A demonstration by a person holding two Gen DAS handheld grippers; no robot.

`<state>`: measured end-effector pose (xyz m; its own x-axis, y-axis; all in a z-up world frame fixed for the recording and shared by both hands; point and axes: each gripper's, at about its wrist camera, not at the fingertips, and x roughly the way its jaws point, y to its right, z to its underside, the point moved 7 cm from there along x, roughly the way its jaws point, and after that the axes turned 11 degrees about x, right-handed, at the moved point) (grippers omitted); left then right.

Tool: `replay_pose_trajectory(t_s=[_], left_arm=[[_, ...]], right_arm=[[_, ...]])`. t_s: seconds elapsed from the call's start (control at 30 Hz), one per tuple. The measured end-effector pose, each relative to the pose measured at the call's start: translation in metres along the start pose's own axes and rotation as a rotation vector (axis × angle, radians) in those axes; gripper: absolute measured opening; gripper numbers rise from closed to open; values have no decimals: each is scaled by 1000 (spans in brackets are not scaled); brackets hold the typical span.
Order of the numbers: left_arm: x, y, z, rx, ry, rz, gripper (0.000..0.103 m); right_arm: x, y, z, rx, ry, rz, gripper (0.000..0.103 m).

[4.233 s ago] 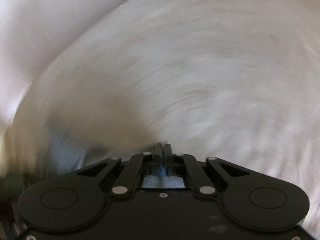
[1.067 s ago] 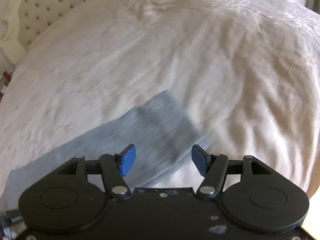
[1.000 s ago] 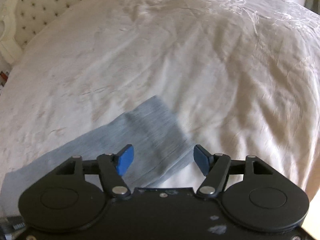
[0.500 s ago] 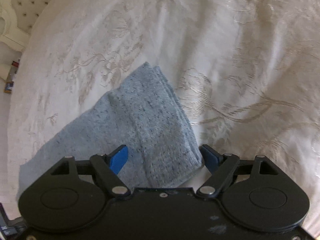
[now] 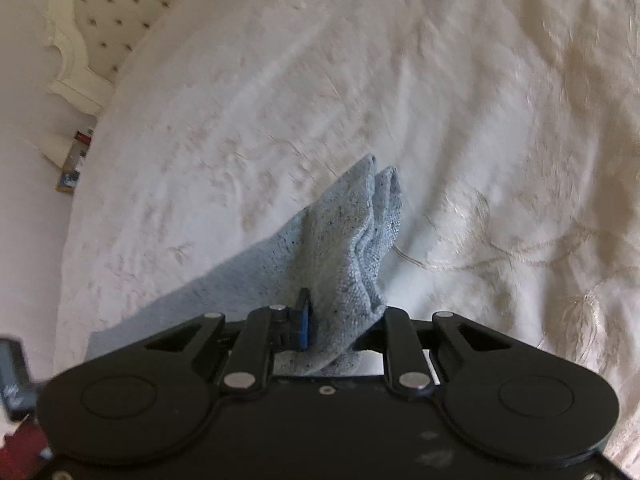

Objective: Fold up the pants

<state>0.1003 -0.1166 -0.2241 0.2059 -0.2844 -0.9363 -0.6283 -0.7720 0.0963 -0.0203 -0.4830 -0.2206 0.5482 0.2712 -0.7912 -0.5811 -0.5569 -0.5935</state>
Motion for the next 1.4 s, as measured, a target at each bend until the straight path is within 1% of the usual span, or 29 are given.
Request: replay_pose_trajectory(t_s=[0.07, 0.1, 0.2, 0.23, 0.33, 0.4, 0.43, 0.47, 0.53, 0.6, 0.67, 0.7, 0.73, 0.8, 0.9, 1.0, 1.1, 1.17, 1.23, 1.3, 1.37, 1.4], left_arm=[[17, 10, -14, 26, 3, -7, 5], [29, 13, -21, 39, -10, -13, 5], [54, 17, -18, 54, -67, -26, 5], [59, 17, -19, 49, -74, -25, 5], [54, 16, -19, 24, -63, -12, 5], [35, 19, -15, 56, -21, -50, 5], [28, 21, -11, 80, -8, -51, 5], [21, 24, -4, 99, -3, -38, 6], [16, 37, 16, 124, -23, 18, 6], [21, 51, 38, 169, -63, 70, 6], [30, 59, 58, 204, -104, 106, 6], [32, 59, 64, 196, -109, 122, 5], [30, 56, 66, 169, -98, 135, 5], [18, 41, 65, 97, -55, 158, 6], [-6, 7, 64, 51, 21, 144, 6], [-26, -40, 72, -10, 55, 123, 6], [-44, -91, 90, -73, 72, 88, 6], [-54, -124, 104, -109, 75, 58, 6], [-62, -156, 121, -143, 72, 31, 6], [-68, -184, 137, -166, 64, 9, 6], [-73, -207, 148, -179, 53, -8, 6], [-75, -217, 156, -182, 47, -15, 6]], right_arm=[[-8, -4, -3, 3, 13, -11, 19], [-12, -5, -4, 3, 18, -18, 19], [-18, -12, -6, 5, 35, -35, 18], [-21, -15, -6, 3, 36, -46, 18], [-25, -26, -4, -14, 48, -53, 18], [-26, -32, -3, -13, 62, -59, 18], [-27, -35, -3, -9, 69, -63, 18], [-30, -37, -4, -10, 75, -65, 18], [-31, -44, -4, -16, 88, -63, 18], [-33, -52, -3, -28, 103, -53, 18], [-34, -60, -3, -50, 113, -42, 18], [-34, -65, -2, -59, 115, -37, 18], [-34, -74, 2, -76, 120, -27, 18], [-37, -92, 9, -121, 140, -6, 18], [-43, -135, 28, -202, 173, -2, 18], [-45, -188, 56, -281, 185, -25, 18], [-37, -245, 96, -358, 168, -81, 18], [-19, -279, 131, -394, 129, -119, 18], [7, -304, 167, -438, 89, -126, 18], [40, -321, 206, -475, 34, -118, 18], [79, -333, 249, -531, -19, -92, 18], [94, -336, 266, -568, -39, -68, 22]])
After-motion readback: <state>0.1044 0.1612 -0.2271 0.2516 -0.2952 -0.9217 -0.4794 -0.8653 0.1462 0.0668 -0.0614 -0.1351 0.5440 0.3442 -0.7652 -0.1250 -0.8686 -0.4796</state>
